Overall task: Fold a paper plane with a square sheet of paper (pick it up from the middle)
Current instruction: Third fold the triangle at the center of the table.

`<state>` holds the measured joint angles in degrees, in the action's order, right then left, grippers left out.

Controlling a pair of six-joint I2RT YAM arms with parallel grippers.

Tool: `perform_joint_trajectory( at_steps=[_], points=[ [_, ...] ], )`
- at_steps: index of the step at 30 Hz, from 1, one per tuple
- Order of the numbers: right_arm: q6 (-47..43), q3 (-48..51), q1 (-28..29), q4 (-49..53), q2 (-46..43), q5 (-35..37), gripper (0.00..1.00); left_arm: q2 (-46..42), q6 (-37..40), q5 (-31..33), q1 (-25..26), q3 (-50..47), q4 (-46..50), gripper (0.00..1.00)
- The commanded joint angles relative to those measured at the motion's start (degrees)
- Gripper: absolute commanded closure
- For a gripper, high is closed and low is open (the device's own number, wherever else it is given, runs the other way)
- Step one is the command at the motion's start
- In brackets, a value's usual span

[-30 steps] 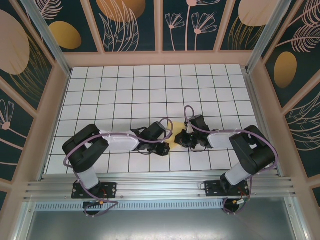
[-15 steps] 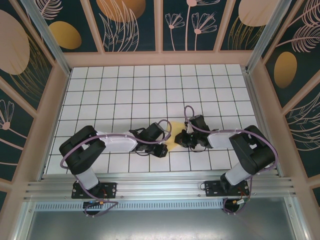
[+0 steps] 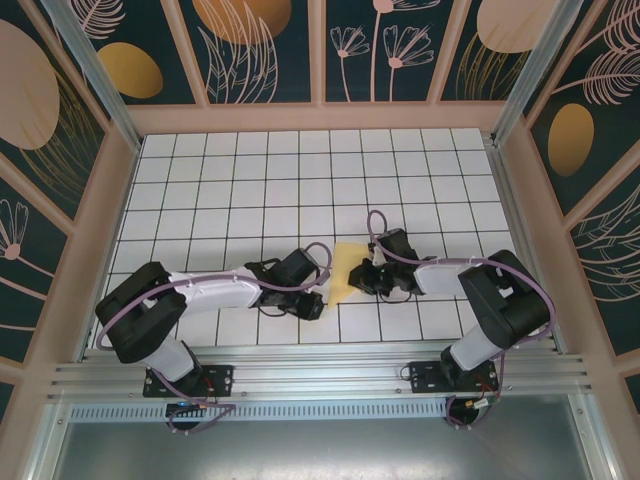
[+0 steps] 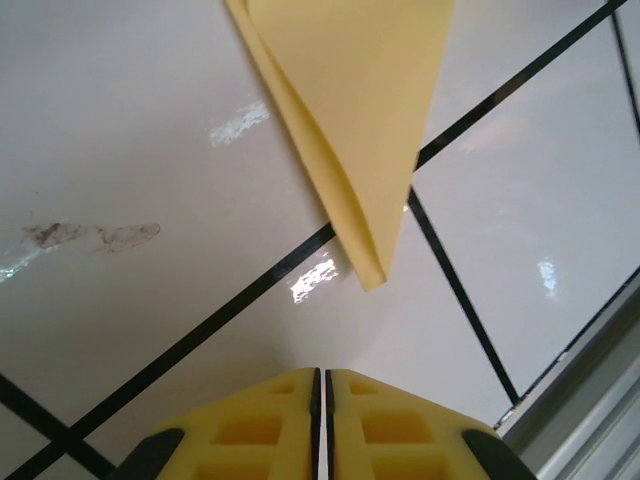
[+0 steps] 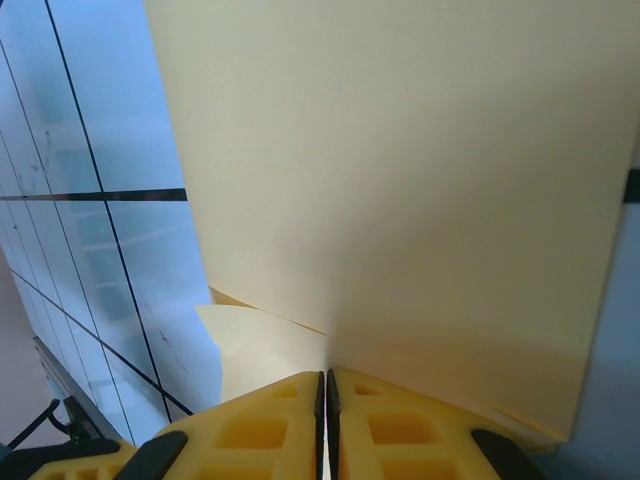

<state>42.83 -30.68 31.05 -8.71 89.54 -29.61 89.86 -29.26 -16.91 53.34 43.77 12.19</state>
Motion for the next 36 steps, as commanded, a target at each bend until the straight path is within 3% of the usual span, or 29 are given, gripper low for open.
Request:
perform_joint_trajectory(
  at_steps=[1,5,8,13,19,28,36],
  points=[
    [-2.6,-1.5,0.7,1.8,-2.3,4.3,0.84,-3.4,-2.2,1.0,-0.4,2.4,-2.1,0.88],
    [-3.3,-3.4,0.6,7.5,-11.0,9.2,0.76,-3.8,-4.3,3.6,-0.6,5.1,-6.4,0.87],
    [-3.0,-2.0,-3.1,10.6,-16.7,11.8,0.68,-2.2,-5.5,5.3,-1.1,7.3,-9.0,0.86],
    [-2.2,3.3,-7.8,10.7,-21.7,10.6,0.58,3.6,-6.5,5.2,-2.0,10.9,-11.8,0.87],
    [-1.9,4.6,-8.3,7.4,-19.4,6.1,0.57,10.6,-6.5,3.8,-2.2,13.6,-12.3,0.93],
    [-2.2,3.8,-7.4,3.2,-13.1,1.9,0.55,13.0,-5.8,8.5,-2.5,13.0,-9.6,0.97],
    [-2.2,2.5,-5.8,1.0,-9.2,0.4,0.55,14.5,-5.5,8.6,-2.5,12.9,-9.5,0.99]
  ],
)
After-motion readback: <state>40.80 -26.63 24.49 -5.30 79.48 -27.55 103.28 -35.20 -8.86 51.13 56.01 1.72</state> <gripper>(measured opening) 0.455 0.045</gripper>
